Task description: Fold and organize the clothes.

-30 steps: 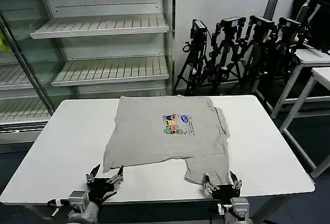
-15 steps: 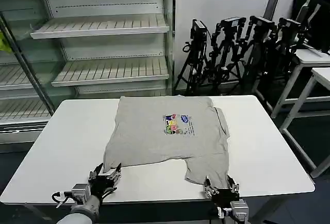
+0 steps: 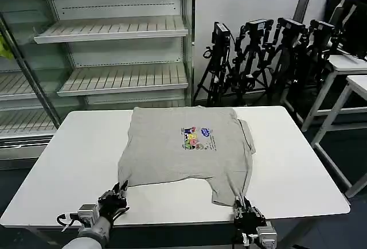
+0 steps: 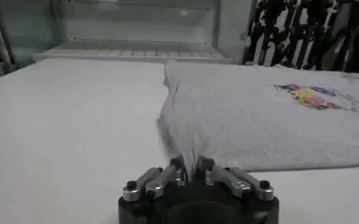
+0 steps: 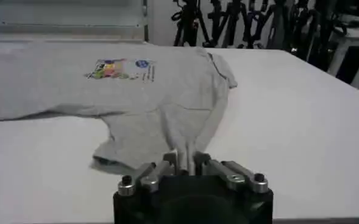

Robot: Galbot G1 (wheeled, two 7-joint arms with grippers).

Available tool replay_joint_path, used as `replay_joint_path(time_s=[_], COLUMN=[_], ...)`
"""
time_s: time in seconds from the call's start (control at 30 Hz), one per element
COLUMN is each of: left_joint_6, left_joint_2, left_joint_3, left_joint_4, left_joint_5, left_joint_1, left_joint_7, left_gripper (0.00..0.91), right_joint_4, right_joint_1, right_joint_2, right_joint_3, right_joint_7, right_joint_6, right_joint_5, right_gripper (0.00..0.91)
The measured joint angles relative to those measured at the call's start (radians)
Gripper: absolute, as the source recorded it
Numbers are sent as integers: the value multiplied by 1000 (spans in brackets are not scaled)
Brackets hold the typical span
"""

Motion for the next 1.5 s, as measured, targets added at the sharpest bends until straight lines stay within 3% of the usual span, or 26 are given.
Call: replay_joint_path(time_s=[0.53,0.93,1.5], left_joint_6=[-8,-5,12], left_joint_2=[-7,23,134], left_joint_3=[-42,-110,-62], left_joint_4=[-199,-311,-196], left_joint_5=[-19,-51,-90], left_joint_1=[130,188,41], left_joint_7=[11,3,9], left_gripper=[71,71,71], right_joint_4=[197,246,-30], right_joint_1=[-142,-94,303], right_joint_2=[-58,-96,-204], right_joint_3=[44,82,41], right_joint_7=[1,25,79], right_joint_6=[28,48,-1], right_joint_5=[19,89,269], right_gripper=[0,0,0])
